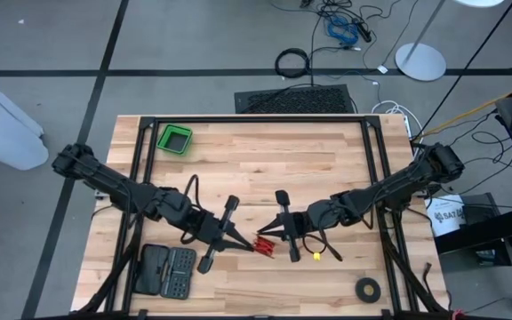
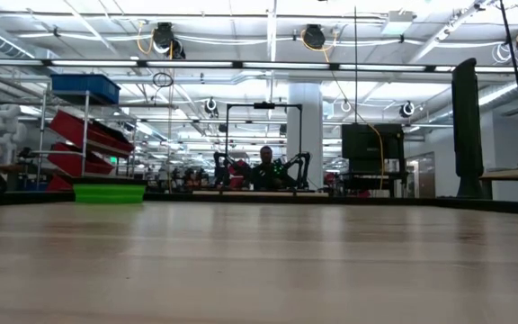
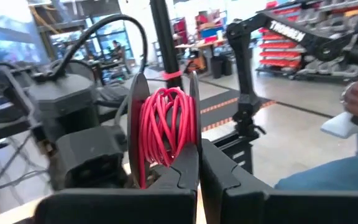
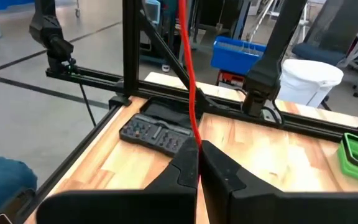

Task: Coil cords
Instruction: Coil the red wire into the spool

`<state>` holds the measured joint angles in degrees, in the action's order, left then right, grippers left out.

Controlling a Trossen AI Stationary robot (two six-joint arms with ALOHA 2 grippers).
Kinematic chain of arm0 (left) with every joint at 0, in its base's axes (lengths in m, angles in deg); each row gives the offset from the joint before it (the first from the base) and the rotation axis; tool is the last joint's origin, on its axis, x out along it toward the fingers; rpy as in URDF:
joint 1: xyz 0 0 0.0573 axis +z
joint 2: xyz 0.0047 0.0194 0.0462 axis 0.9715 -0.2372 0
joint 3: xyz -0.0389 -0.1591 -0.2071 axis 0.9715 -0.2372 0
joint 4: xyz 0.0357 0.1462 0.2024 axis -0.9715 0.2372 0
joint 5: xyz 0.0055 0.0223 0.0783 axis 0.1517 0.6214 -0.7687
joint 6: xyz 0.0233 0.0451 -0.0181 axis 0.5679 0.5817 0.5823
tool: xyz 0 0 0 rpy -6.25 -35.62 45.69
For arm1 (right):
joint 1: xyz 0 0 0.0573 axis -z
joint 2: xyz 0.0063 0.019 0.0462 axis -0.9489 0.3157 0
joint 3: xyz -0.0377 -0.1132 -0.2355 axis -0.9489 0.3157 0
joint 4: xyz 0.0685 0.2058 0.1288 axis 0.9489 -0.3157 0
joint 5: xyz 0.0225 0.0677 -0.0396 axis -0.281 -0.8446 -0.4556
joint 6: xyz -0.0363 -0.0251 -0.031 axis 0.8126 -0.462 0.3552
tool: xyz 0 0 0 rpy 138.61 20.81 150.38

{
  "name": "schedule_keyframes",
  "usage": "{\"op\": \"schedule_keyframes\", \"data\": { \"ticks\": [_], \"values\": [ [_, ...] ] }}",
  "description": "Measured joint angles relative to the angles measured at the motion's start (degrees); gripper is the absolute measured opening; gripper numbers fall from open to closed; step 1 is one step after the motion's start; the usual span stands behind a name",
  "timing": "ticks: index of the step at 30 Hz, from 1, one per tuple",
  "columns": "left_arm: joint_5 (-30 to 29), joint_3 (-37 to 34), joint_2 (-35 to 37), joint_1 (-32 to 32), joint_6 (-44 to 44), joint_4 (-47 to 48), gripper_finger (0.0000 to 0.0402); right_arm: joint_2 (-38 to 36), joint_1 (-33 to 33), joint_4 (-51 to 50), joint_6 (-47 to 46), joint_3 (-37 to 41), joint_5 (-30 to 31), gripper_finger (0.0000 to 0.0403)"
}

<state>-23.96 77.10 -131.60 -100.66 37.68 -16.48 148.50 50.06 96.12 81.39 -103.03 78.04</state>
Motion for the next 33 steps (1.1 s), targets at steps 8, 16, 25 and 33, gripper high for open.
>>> {"op": "schedule_keyframes", "data": {
  "ticks": [8,16,25,33],
  "values": [
    [-5.1,0.0,2.1,-0.8,0.1,4.6,0.0001,-1.6,-1.0,-4.9,-2.0,0.0,0.1,0.0],
    [-8.6,0.0,2.5,-0.8,0.4,4.1,0.0001,-6.1,-3.5,-9.7,-2.6,0.0,0.1,0.0],
    [-12.2,0.0,2.5,-0.9,0.0,5.0,0.0001,-8.6,-5.6,-11.6,-2.8,0.0,0.4,0.0],
    [-13.9,0.0,2.5,-0.8,-2.0,10.0,0.0001,-11.7,-6.7,-16.4,-4.5,0.0,0.7,0.0]
  ]
}}
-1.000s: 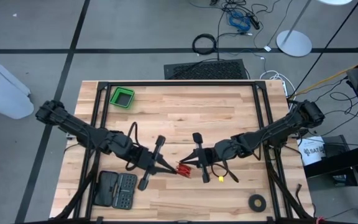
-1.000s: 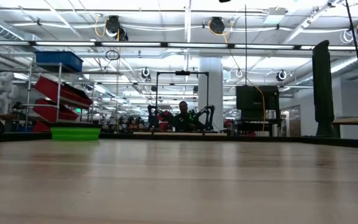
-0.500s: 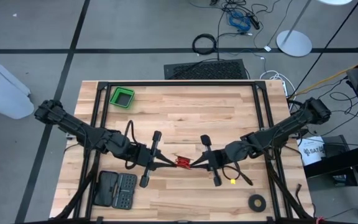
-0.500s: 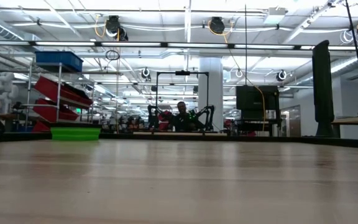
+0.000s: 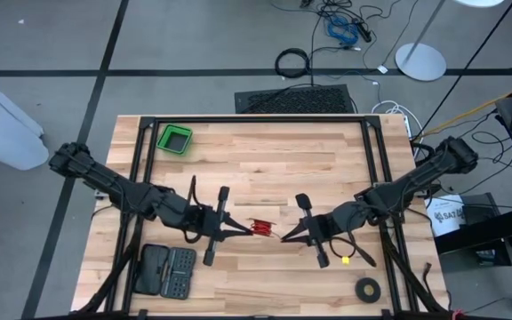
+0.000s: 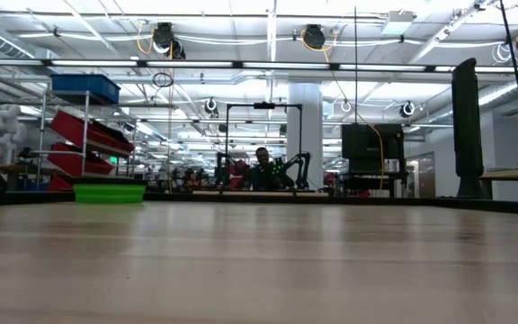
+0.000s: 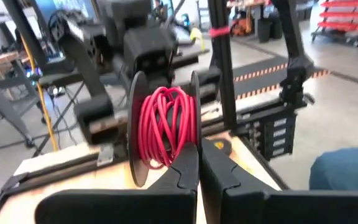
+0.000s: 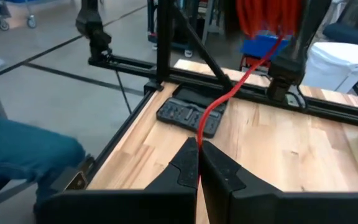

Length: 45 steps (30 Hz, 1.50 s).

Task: Coil cords
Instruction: Coil the red wire into the spool

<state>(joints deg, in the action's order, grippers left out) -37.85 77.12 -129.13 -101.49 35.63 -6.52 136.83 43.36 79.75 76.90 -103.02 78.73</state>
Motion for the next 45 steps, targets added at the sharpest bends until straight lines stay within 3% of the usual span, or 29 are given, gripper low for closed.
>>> {"op": "schedule_keyframes", "data": {
  "ticks": [14,30,37,45],
  "values": [
    [-0.6,0.0,-0.3,-0.4,-10.5,6.7,0.0001,-4.9,-0.4,0.0,9.0,0.0,7.9,0.0],
    [0.0,0.0,-3.6,-0.4,-13.1,5.0,0.0001,-0.5,2.4,13.7,17.3,0.0,6.6,0.0],
    [5.0,0.0,-5.3,0.0,-12.4,2.0,0.0001,3.5,3.2,22.4,22.3,0.0,5.2,0.0],
    [9.1,0.0,-5.7,1.2,-11.4,1.1,0.0001,6.1,5.4,25.8,23.0,0.0,1.0,0.0]
  ]
}}
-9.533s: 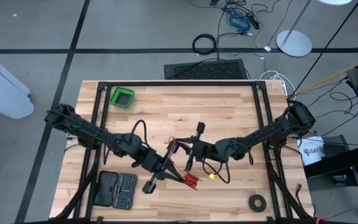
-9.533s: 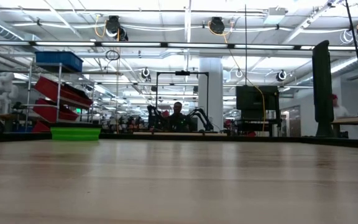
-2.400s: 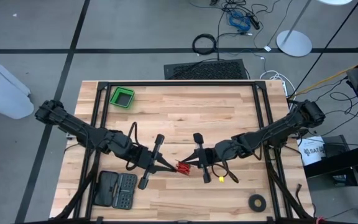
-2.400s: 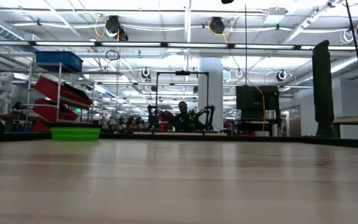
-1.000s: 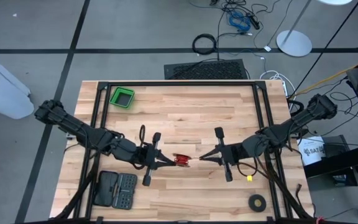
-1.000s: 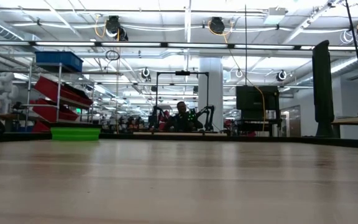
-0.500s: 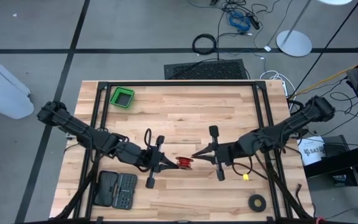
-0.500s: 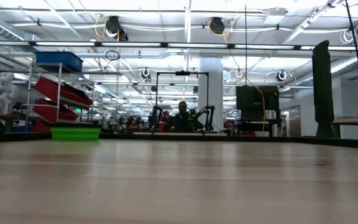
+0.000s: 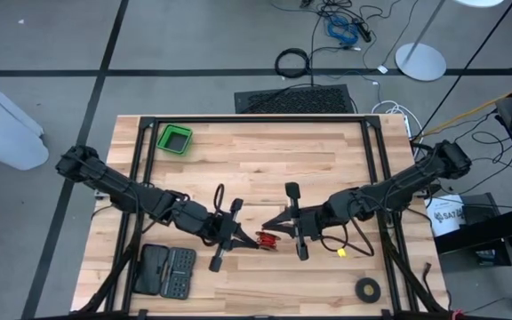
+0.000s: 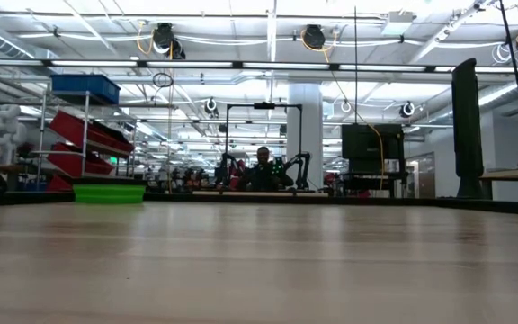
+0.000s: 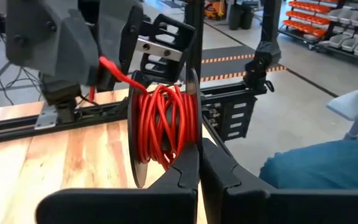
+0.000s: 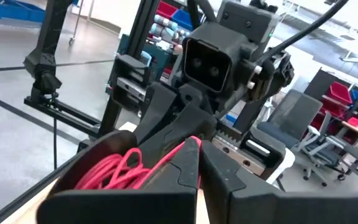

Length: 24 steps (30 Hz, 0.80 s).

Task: Coil cords
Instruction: Coil the red wire into the spool

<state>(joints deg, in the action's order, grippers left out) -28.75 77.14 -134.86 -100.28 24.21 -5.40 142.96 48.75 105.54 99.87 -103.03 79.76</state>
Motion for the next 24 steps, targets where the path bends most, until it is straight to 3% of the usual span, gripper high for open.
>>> {"op": "schedule_keyframes", "data": {
  "ticks": [8,14,24],
  "values": [
    [1.2,0.0,0.0,0.0,1.4,0.0,0.0001,0.1,0.4,-0.3,-0.2,0.0,-0.8,0.0],
    [4.4,0.0,-0.1,0.0,1.5,0.3,0.0001,0.0,0.7,-0.4,2.2,0.0,-8.4,0.0],
    [5.9,0.0,-1.2,0.0,2.9,-3.5,0.0001,0.0,1.8,-0.5,2.6,0.0,-9.3,0.0]
  ]
}}
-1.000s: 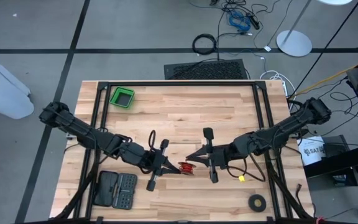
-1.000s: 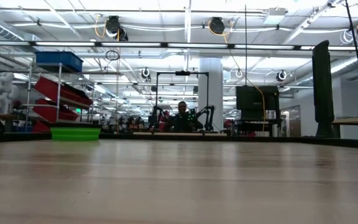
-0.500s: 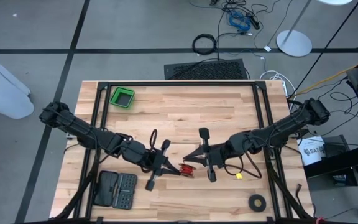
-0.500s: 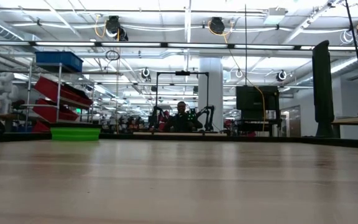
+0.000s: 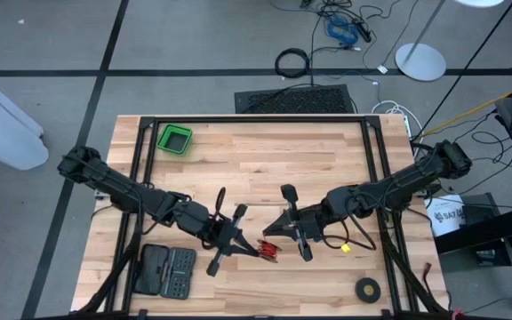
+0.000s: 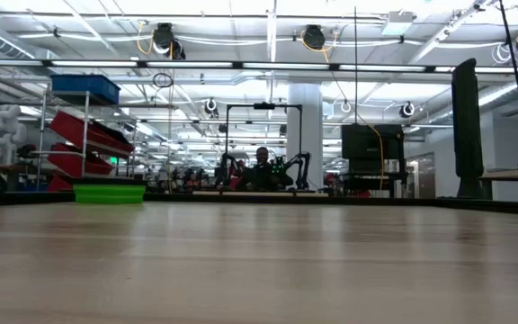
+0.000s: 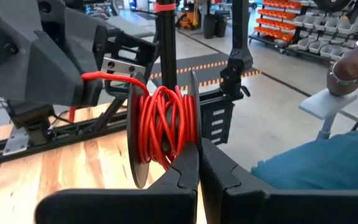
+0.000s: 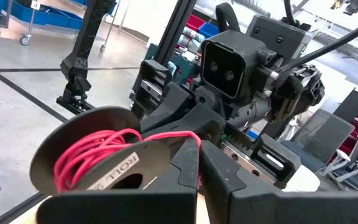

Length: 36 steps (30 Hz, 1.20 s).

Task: Coil cords
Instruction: Coil the red wire into the spool

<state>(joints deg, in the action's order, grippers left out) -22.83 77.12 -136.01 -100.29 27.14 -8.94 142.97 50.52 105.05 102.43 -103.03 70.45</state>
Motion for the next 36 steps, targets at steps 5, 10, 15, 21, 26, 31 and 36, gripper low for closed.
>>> {"op": "schedule_keyframes", "data": {
  "ticks": [5,10,15,21,26,31,36],
  "values": [
    [0.4,0.0,-1.0,0.3,0.9,-1.3,0.0001,0.0,0.0,0.0,-2.2,0.0,-1.3,0.0],
    [2.7,0.0,-1.7,1.4,1.5,-3.3,0.0001,0.0,0.2,-0.1,-6.2,0.0,-1.0,0.0],
    [3.7,0.0,-2.3,1.9,1.6,-4.3,0.0001,0.0,0.7,-0.5,-8.0,0.0,-1.4,0.0],
    [5.9,0.0,-3.1,2.2,1.7,-7.2,0.0001,0.0,0.7,-1.5,-5.6,0.0,-1.5,0.0],
    [6.9,0.0,-3.5,2.3,3.2,-8.9,0.0001,0.0,0.7,-1.8,-4.7,0.0,-1.5,0.0],
    [5.1,0.0,-3.5,2.2,4.7,-11.8,0.0001,0.0,0.9,-2.7,-7.3,-0.2,-1.4,0.0],
    [2.8,0.0,-3.6,2.2,6.4,-13.9,0.0001,0.0,0.9,-3.2,-9.9,-0.2,-1.1,0.0001]
  ]
}}
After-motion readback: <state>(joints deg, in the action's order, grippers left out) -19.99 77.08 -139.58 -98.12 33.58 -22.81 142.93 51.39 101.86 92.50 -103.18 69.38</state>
